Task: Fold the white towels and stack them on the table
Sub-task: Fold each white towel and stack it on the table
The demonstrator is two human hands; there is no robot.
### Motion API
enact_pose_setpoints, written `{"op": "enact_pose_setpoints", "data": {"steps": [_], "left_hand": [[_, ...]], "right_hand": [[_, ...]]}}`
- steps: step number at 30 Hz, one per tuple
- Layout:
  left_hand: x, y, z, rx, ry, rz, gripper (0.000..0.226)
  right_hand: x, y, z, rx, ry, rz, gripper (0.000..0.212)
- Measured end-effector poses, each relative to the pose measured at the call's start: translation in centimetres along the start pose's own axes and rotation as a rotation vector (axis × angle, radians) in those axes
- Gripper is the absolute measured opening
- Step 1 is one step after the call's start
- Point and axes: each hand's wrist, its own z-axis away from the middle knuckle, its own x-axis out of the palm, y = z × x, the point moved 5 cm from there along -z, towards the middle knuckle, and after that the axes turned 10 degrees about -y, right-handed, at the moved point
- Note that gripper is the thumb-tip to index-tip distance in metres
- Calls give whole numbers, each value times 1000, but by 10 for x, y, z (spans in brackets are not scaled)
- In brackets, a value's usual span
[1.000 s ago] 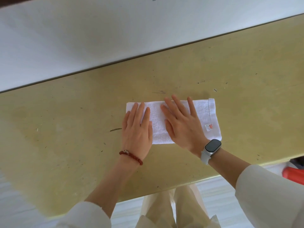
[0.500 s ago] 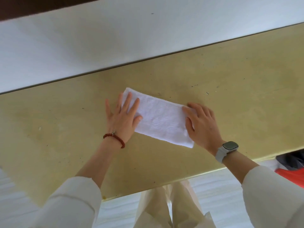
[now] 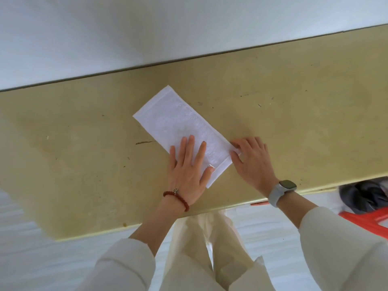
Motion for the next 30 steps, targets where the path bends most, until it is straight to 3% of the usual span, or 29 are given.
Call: {"op": "enact_pose_setpoints", "data": {"steps": [4, 7, 9, 11, 13, 19, 22, 26, 30], "left_hand": [[8, -5, 3, 40, -8, -80, 59], [7, -8, 2, 60, 5, -98, 60], [7, -9, 2, 66, 0, -92, 61], [6, -9, 2, 66, 0, -64, 61], [4, -10, 2, 57, 9, -8, 61], [-1, -11, 6, 67, 34, 128, 52], [-5, -9, 7, 67, 45, 192, 53], [-15, -3, 12, 100, 63, 345, 63], [-9, 1, 22, 135, 70, 300, 71]], "right_hand": [[7, 0, -9, 174, -165, -52, 19], [4, -3, -9, 201, -172, -132, 13], [3, -2, -7, 234, -167, -302, 7], [3, -1, -5, 249, -197, -544, 15], [-1, 1, -2, 148, -207, -660, 21], [-7, 2, 9, -184, -304, -403, 46], [-9, -2, 8, -287, -277, -254, 38], [-22, -7, -3, -281, -156, -290, 25], [-33, -15, -14, -186, -117, -430, 15]]}}
